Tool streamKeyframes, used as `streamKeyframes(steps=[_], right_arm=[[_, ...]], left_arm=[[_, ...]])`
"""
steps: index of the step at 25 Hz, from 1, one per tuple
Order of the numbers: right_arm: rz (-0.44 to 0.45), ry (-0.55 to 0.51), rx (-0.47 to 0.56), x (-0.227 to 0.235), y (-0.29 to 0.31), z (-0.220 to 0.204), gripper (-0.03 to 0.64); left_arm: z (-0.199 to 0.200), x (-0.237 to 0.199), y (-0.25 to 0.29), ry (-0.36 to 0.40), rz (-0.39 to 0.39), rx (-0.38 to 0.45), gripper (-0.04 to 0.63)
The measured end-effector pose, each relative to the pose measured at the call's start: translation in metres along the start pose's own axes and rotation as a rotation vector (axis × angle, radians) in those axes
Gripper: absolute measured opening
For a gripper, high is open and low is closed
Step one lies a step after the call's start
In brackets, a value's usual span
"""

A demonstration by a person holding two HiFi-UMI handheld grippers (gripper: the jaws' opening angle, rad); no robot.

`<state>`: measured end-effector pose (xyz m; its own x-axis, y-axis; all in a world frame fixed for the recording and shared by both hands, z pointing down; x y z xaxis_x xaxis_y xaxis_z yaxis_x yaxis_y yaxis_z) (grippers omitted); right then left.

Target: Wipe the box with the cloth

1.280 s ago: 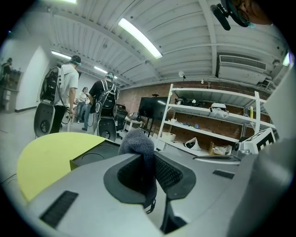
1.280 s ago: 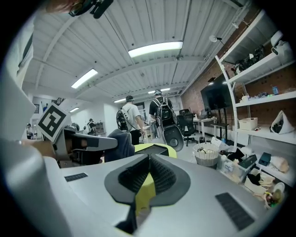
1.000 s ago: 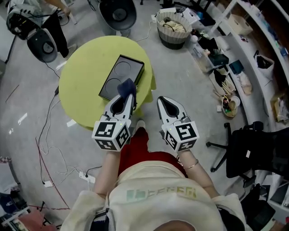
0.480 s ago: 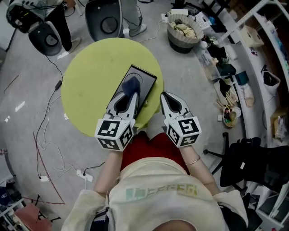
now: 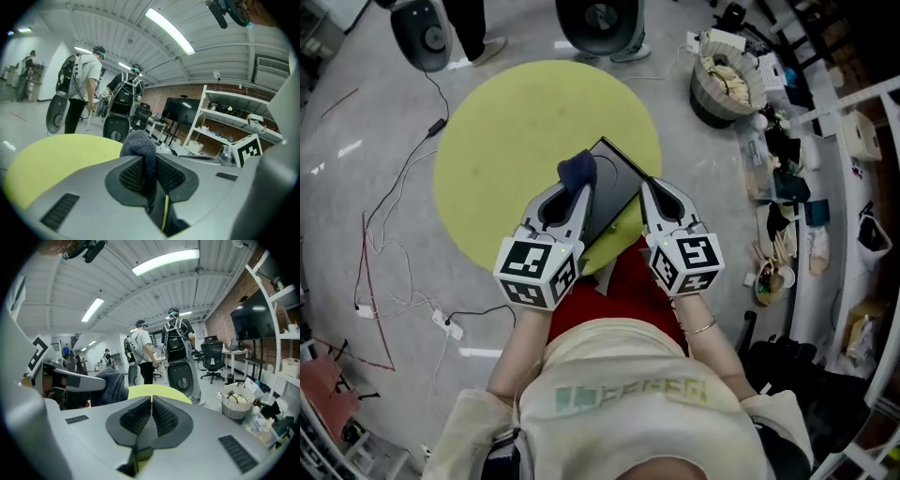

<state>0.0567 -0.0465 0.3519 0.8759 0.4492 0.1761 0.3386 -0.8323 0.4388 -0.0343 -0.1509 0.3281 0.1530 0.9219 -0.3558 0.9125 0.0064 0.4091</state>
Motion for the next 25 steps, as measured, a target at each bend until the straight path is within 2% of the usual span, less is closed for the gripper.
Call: streamKeyframes(steps=[7,14,20,25], right_arm=[[0.173,-0.05,-0.03,0.047,0.065,0.032,0.038],[0.352,-0.083,-0.122,0.076,0.122,0.035,0.038],[0.433,-0.083,-0.183,0.095,0.142,0.034,0.038],[0.447,-0.07,-0.223,0.105,0.154,0.028,0.038]], left_arm=[[0.029,-0.021,0.028,-0.049,0.197,0.017,0.064],[0.049,-0.052,0.055,-0.107,0.404,0.036,0.064],[0.058,-0.071,0.097,-0.124,0.483,-0.012,0.064],[0.059,-0.085,0.139,-0.158,0.484,-0.036,0.064]])
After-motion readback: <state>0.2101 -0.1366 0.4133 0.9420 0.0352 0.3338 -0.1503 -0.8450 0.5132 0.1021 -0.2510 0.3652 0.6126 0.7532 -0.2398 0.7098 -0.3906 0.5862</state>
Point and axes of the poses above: the fingertips, and each gripper's own axes: y forward along the fingers, x to its right, z out of its top, the point moved 3 cm from there along -y, backward along the fingers, and after that the axes turned 4 degrees about -x, right-handed, at the moved point
